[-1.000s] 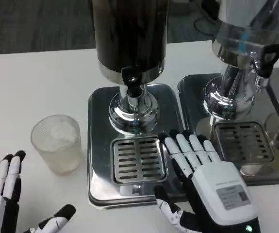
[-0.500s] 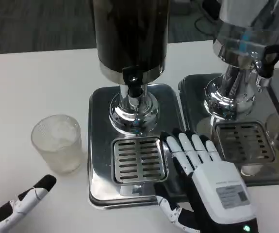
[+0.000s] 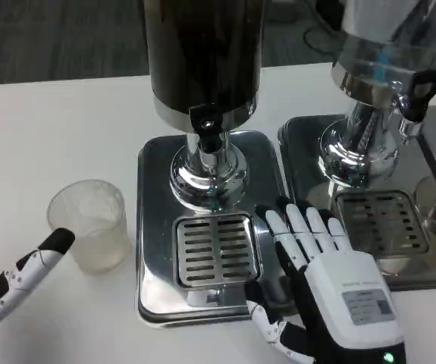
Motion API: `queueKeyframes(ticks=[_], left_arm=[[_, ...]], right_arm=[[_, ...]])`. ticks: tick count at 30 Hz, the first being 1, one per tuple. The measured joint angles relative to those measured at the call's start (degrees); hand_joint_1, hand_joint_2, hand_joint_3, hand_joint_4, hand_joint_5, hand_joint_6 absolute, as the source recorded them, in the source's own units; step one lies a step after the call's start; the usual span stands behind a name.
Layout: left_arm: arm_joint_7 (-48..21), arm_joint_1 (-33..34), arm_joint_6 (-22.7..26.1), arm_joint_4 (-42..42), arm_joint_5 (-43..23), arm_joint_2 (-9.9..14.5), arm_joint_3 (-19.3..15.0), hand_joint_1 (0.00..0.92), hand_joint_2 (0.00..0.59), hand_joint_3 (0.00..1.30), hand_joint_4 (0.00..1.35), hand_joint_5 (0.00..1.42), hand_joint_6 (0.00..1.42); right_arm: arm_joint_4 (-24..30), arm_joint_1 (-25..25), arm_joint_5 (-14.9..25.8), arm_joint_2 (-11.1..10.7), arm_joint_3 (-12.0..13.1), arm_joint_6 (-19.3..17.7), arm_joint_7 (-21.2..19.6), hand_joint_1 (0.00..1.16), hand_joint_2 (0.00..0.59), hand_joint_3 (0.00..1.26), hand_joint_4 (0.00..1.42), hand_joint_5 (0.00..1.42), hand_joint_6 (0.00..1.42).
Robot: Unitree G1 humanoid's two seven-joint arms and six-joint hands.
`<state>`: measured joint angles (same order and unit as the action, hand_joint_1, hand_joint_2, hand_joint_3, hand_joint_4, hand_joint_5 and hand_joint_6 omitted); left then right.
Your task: Grasp the cup under the faucet to collect the drink, then remove the cup.
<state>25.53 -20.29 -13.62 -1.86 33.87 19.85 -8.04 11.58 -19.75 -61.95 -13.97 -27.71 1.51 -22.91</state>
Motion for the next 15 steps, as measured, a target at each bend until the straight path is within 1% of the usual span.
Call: queueKeyframes(ticks=[3,5,7,10,11,13,14,15], left_arm=[[-3.18,1.21,-0.63,1.82,-1.5,0.81,0.97,0.0,0.0,0.0,0.0,0.0,0.0],[-4.36,2.63,-0.72,3.69,-1.95,0.89,2.15,0.0,0.0,0.0,0.0,0.0,0.0],[-4.42,4.24,-1.23,6.07,-2.28,0.83,2.36,0.0,0.0,0.0,0.0,0.0,0.0],[-4.08,7.24,-2.69,11.85,-4.42,-0.19,2.57,0.0,0.0,0.0,0.0,0.0,0.0],[-2.64,8.45,-3.5,14.55,-4.71,-1.2,2.77,0.0,0.0,0.0,0.0,0.0,0.0],[-1.32,9.05,-4.4,16.15,-4.73,-2.05,3.2,0.0,0.0,0.0,0.0,0.0,0.0],[0.75,9.57,-6.19,17.62,-4.61,-2.7,3.91,0.0,0.0,0.0,0.0,0.02,0.0],[1.41,9.82,-7.0,18.28,-4.56,-2.74,4.1,0.0,0.0,0.0,0.0,0.02,0.0]], right_arm=[[0.18,-0.3,0.02,-0.11,0.04,0.31,0.6,0.41,0.434,0.08,0.0,0.0,0.0],[0.67,-0.64,0.02,-0.14,0.19,0.59,1.15,0.41,0.434,0.08,0.0,0.0,0.0],[2.16,-1.01,0.02,-0.32,0.63,0.91,1.36,0.41,0.434,0.08,0.0,0.0,0.0],[2.56,-1.32,0.47,-0.35,1.19,0.94,1.64,0.4,0.437,0.08,0.0,0.0,0.0],[2.56,-1.49,0.77,-0.38,1.52,0.94,2.13,0.4,0.438,0.08,0.0,0.0,0.0],[2.56,-1.66,0.85,-0.46,1.84,0.94,2.22,0.4,0.44,0.08,0.0,0.0,0.0],[2.56,-1.8,0.85,-0.47,2.03,0.94,2.25,0.4,0.44,0.08,0.0,0.0,0.0],[2.56,-1.82,0.83,-0.45,2.03,0.94,2.27,0.4,0.441,0.08,0.0,0.0,0.0]])
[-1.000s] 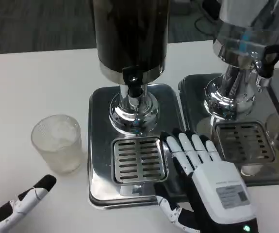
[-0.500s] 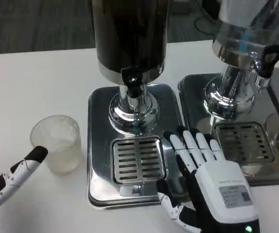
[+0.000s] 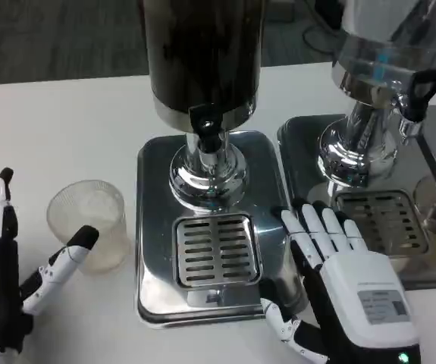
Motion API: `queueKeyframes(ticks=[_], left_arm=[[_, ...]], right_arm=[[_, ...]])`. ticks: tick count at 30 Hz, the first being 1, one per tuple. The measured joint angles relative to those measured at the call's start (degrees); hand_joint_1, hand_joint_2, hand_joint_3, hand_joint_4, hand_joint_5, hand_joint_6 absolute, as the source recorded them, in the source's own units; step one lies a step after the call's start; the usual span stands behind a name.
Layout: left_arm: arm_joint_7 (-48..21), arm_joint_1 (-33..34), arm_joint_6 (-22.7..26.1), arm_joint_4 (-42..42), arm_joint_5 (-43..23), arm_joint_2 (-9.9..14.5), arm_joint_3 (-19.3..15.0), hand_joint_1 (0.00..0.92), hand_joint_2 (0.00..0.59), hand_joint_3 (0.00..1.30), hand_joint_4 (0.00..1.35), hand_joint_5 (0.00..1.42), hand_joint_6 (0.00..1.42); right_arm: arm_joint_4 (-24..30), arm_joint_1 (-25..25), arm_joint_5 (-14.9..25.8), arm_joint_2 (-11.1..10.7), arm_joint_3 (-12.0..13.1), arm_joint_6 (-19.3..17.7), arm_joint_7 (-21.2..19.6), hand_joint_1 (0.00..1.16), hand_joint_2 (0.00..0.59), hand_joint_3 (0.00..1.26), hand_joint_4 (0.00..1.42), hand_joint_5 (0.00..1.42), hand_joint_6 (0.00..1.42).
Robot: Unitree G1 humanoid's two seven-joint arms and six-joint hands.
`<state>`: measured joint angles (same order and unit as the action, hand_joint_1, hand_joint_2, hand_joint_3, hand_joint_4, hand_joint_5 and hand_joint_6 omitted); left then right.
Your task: Grasp the cup under the faucet to collect the drink, then remove the cup.
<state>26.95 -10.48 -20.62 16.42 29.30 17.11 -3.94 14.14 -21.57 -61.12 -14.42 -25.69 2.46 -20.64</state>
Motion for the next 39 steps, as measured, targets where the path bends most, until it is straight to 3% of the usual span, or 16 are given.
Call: queueKeyframes(ticks=[10,21,33,39], left_arm=[[5.49,1.63,-2.03,3.93,1.75,-0.07,1.27,0.058,0.0,0.0,0.0,0.1,0.0],[5.57,3.88,-3.22,12.1,2.03,0.49,3.2,0.047,0.0,0.0,0.0,0.11,0.0],[5.44,7.32,-0.44,13.82,3.28,1.72,6.71,0.233,0.014,0.0,0.0,0.17,0.07],[4.8,7.44,0.65,13.92,2.48,1.79,7.25,0.242,0.019,0.0,0.0,0.19,0.09]], right_arm=[[0.02,-0.01,0.43,-1.14,0.3,-0.29,1.1,0.39,0.443,0.04,0.0,0.0,0.01],[0.02,0.61,1.98,-1.87,0.43,-0.83,1.69,0.38,0.431,0.02,0.0,0.0,0.02],[0.98,1.03,2.72,-2.64,0.37,-1.51,4.1,0.37,0.423,0.01,0.0,0.0,0.02],[1.72,0.48,2.41,-2.41,-0.51,-1.66,4.28,0.37,0.425,0.01,0.0,0.0,0.02]])
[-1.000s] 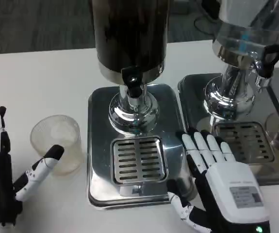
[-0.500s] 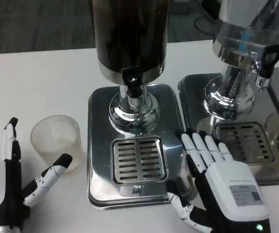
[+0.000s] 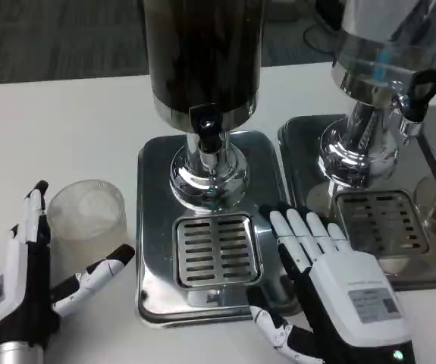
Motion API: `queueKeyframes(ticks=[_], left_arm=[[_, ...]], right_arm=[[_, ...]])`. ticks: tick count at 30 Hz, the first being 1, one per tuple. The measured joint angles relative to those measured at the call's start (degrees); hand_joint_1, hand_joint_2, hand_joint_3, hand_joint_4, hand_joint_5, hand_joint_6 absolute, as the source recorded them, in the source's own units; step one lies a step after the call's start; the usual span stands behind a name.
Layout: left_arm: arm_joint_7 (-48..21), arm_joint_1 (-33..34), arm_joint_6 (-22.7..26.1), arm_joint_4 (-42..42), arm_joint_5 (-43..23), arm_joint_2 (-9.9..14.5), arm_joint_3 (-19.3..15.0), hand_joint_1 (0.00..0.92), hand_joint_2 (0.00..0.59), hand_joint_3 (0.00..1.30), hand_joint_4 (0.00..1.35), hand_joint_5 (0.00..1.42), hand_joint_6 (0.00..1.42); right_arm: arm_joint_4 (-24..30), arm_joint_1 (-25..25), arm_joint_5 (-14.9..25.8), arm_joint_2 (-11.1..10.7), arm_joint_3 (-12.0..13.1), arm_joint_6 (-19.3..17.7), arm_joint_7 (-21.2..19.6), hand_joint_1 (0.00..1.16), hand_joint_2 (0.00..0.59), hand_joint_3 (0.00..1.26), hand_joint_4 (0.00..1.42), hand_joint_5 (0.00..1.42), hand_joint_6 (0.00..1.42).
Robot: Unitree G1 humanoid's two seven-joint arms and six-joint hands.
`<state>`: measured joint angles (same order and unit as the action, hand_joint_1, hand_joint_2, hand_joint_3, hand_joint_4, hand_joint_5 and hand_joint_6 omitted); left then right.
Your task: Grasp the cup under the faucet to collect the drink, then remove the cup.
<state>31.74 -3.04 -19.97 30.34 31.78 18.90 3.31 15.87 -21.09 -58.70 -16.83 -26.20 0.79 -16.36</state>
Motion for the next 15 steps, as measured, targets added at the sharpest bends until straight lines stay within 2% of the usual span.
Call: queueKeyframes(ticks=[15], left_arm=[[-2.39,6.9,-0.95,7.48,-3.0,0.01,0.85,0.226,0.018,0.0,0.03,0.29,0.17]], right_arm=[[0.0,-0.26,0.03,0.44,0.33,-0.01,-0.01,0.36,0.419,0.01,0.0,0.0,0.03]])
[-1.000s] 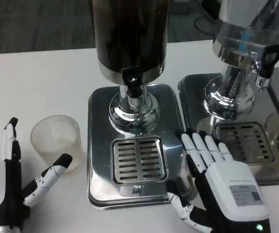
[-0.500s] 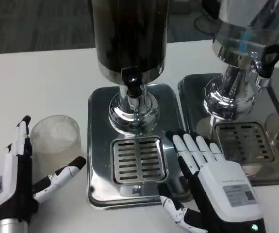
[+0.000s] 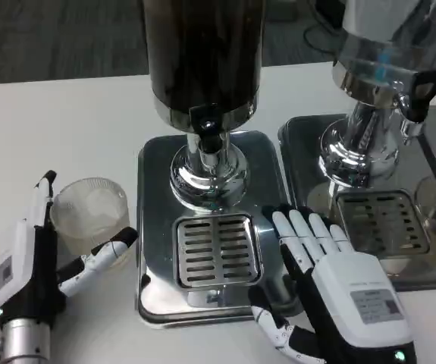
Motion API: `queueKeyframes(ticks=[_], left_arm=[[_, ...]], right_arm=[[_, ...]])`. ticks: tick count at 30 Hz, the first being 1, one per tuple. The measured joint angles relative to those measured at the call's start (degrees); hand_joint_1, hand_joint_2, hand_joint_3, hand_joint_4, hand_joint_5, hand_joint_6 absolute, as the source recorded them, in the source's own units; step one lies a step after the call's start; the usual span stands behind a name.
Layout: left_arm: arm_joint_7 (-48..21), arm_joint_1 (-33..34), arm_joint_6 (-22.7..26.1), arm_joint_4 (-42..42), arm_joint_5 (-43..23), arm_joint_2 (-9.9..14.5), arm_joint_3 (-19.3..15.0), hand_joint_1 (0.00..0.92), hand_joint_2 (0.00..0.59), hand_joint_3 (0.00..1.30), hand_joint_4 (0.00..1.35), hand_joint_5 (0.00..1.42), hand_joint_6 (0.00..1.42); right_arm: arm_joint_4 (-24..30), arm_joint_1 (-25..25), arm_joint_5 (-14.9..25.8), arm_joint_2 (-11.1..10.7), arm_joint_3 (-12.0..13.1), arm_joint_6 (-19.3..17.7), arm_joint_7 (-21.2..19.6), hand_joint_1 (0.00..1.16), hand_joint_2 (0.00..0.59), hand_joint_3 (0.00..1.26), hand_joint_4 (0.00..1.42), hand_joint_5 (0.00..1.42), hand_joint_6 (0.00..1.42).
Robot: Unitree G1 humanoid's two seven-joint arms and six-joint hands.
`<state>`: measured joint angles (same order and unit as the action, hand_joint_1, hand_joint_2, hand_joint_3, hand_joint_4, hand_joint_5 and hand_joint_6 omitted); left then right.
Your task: Grasp the cup under the faucet to collect the drink, then remove the cup.
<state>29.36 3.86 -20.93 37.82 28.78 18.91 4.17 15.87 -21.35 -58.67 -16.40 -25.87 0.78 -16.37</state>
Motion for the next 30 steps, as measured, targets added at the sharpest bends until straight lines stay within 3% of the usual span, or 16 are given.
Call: queueKeyframes(ticks=[7,11,16,30], left_arm=[[0.04,1.44,-2.27,2.11,-0.9,0.64,0.9,0.258,0.027,0.09,0.18,0.42,0.34],[0.83,2.14,-3.91,3.43,-1.14,1.18,1.13,0.311,0.047,0.19,0.3,0.56,0.6],[1.82,2.73,-4.75,3.9,-1.04,1.48,1.57,0.381,0.076,0.33,0.5,0.74,0.81],[10.1,2.94,-6.81,6.18,3.05,1.58,3.66,0.439,0.115,0.57,0.75,0.97,1.1]], right_arm=[[-0.01,0.01,-0.05,0.4,-0.05,0.0,-0.01,0.36,0.418,0.01,0.0,0.0,0.03],[-0.12,0.1,-0.06,0.67,-0.08,0.0,-0.04,0.36,0.418,0.01,0.0,0.0,0.03],[-0.12,-0.03,-0.8,0.72,-0.15,0.15,-0.19,0.36,0.418,0.02,0.0,0.0,0.04],[-0.16,-0.17,-0.81,1.93,-0.05,0.31,-0.23,0.36,0.421,0.02,0.0,0.0,0.07]])
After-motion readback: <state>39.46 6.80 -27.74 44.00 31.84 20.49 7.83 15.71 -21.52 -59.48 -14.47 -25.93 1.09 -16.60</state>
